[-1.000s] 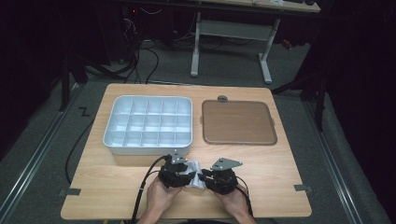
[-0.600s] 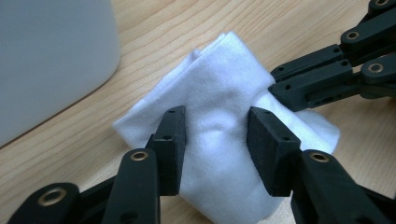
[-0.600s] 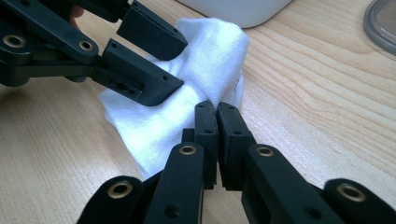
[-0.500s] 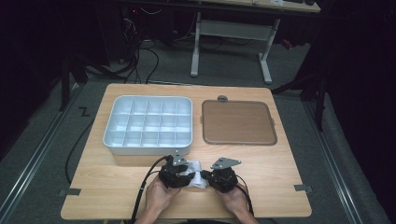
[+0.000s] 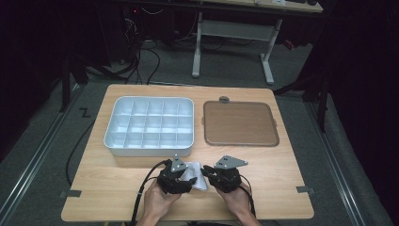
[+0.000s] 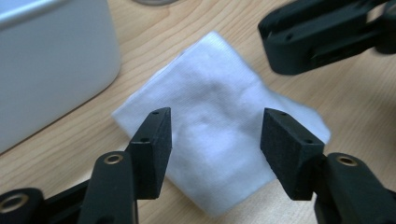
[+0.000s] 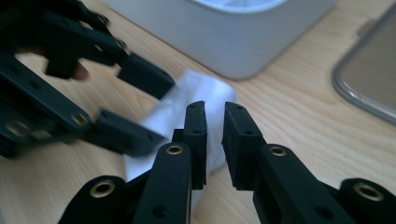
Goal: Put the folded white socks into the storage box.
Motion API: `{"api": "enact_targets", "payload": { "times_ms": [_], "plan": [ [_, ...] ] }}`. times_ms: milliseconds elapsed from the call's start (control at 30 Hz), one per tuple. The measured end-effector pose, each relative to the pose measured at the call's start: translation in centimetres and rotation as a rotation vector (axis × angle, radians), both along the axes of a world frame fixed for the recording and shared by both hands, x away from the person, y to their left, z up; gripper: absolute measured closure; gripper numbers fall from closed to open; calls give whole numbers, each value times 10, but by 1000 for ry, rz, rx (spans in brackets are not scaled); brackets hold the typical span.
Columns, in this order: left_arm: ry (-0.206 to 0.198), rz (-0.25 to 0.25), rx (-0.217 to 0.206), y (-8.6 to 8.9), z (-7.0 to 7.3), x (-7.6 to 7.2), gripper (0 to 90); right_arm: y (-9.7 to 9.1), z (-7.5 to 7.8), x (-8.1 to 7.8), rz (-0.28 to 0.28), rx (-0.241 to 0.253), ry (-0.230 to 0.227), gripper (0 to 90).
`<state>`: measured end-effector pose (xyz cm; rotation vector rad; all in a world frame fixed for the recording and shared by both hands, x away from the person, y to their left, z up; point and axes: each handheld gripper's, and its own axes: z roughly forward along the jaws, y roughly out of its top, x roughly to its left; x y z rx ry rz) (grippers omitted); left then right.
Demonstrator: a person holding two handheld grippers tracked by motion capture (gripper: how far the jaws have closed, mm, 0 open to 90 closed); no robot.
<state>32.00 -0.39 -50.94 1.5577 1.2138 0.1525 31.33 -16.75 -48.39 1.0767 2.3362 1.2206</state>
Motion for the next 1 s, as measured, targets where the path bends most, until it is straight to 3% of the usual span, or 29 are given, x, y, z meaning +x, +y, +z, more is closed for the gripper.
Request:
{"api": "enact_targets", "payload": {
  "times_ms": [100, 233, 333, 733, 800, 1000],
  "plan": [
    [16, -1, 10, -1, -5, 3, 418, 9, -1, 6, 16, -11, 3, 804],
    [35, -3, 6, -1, -7, 7, 416, 15, -13, 19, 10, -47, 50, 807],
    [42, -3, 1, -1, -7, 9, 414, 11, -19, 26, -2, -34, 82, 807],
    [9, -7, 21, -6, -12, 10, 415, 5, -27, 29, -13, -33, 80, 819],
    [33, -7, 5, -5, -13, 13, 430, 5, -28, 30, -15, -30, 80, 818],
    [58, -26, 45, -8, -10, 17, 432, 3, -30, 30, -24, -20, 82, 816]
  ]
}}
